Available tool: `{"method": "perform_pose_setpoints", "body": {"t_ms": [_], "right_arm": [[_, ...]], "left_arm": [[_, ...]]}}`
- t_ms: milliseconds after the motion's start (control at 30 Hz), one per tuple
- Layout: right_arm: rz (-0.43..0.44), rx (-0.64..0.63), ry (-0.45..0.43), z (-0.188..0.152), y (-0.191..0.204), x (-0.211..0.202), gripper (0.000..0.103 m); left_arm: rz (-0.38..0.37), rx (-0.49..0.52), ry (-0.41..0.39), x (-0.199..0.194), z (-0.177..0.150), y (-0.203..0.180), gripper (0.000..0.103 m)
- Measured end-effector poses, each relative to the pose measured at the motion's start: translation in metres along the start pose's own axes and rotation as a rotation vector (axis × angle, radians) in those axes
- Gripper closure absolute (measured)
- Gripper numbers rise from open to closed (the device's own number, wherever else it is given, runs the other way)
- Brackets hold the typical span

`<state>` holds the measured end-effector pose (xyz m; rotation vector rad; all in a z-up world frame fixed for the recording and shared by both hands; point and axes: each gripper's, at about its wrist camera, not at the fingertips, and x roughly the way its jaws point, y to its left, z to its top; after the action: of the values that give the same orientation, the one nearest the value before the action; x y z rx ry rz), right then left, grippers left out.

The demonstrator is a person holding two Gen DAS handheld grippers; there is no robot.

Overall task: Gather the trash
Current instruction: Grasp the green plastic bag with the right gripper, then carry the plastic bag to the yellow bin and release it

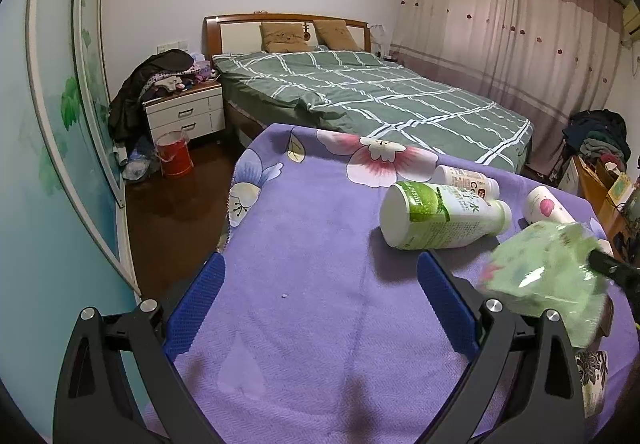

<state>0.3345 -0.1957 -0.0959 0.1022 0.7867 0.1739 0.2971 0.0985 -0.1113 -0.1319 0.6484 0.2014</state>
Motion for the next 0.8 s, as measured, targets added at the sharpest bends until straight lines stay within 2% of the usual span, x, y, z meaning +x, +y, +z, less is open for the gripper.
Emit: {"method": "perform_pose_setpoints", "body": {"t_ms": [167,433,633,800], "right_arm": [[-0.067,0.026,-0.091,-0.005,-0.023,-0.039,0.099],[-0.271,0.222,-0.200,-0.036,-0.127,-0.105,0.099],[-0.427,0.374,-0.218,-0.070,-0.208,-0.146,0.099],[-0.553,0.470,-0.194,-0.103,-0.259,-0.162,0.098]], "left_arm": [[-0.003,0.001,0.002,0.000,0.000,0.000,0.008],[-0.005,0.019,-0.007,-0.003,0.000,-0.004,0.008],[-0.007,0.038,-0.013,-0.005,-0.001,-0.009,0.008],[-0.012,0.054,-0.025,-0.008,-0.002,-0.014,0.008]]}}
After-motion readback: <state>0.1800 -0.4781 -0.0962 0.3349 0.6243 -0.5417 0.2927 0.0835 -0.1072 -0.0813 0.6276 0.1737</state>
